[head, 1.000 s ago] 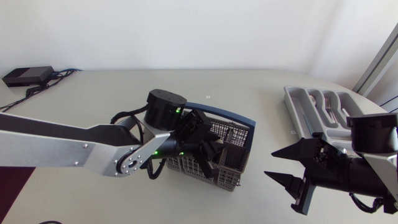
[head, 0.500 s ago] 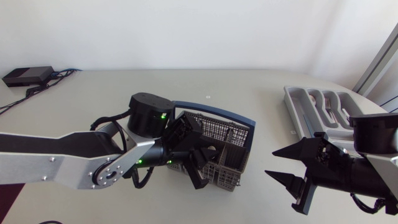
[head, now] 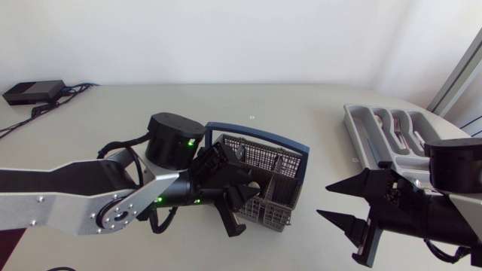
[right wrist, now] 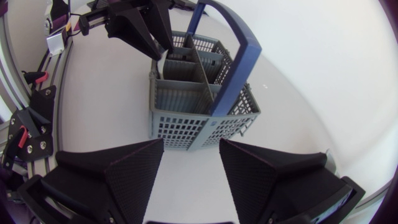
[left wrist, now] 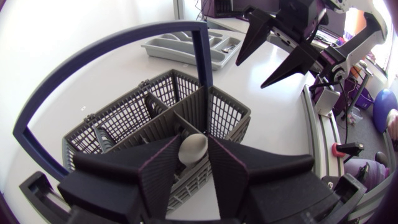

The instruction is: Sort the cutlery from the basket into the organizer compartments.

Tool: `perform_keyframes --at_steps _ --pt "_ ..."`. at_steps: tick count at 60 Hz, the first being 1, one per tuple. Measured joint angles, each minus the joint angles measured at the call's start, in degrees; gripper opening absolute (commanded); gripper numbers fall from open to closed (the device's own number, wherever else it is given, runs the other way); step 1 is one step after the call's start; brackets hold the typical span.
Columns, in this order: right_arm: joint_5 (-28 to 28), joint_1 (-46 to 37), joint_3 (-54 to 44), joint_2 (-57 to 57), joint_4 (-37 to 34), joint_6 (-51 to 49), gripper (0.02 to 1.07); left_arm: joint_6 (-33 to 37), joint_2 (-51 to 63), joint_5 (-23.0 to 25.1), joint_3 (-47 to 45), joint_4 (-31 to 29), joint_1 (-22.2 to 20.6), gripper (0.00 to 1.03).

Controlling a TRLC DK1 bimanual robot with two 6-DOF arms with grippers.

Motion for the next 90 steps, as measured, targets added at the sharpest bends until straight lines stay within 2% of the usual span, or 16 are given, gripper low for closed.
perform_keyframes --at_steps 7,18,37,51,60,75,90 --pt "3.7 6.9 0.5 0.0 0.0 4.0 0.68 0.1 0.0 0.0 -0.1 -0.2 0.0 0.33" --pt "4.2 13.0 4.9 3.3 0.3 10.7 0.67 0.2 0.0 0.0 -0.2 -0.2 0.0 0.34" --pt "3.8 15.3 11.2 19.1 5.9 15.9 0.64 0.2 0.0 0.0 -1.2 -0.1 0.1 0.34" --pt "3.7 16.3 14.3 21.7 5.9 20.7 0.64 0.2 -0.4 0.0 -1.6 0.1 0.2 0.34" --pt "3.5 17.5 17.4 22.1 3.6 24.2 0.64 0.2 -1.9 0.0 -2.9 0.1 0.2 0.34" --pt "2.4 17.6 23.4 25.3 -5.0 32.6 0.61 0.4 -6.8 -0.2 -3.8 -0.1 0.2 0.37" --pt "6.6 20.0 24.8 25.5 -7.4 42.4 0.61 0.6 -10.4 -0.3 -4.8 -1.5 0.2 0.4"
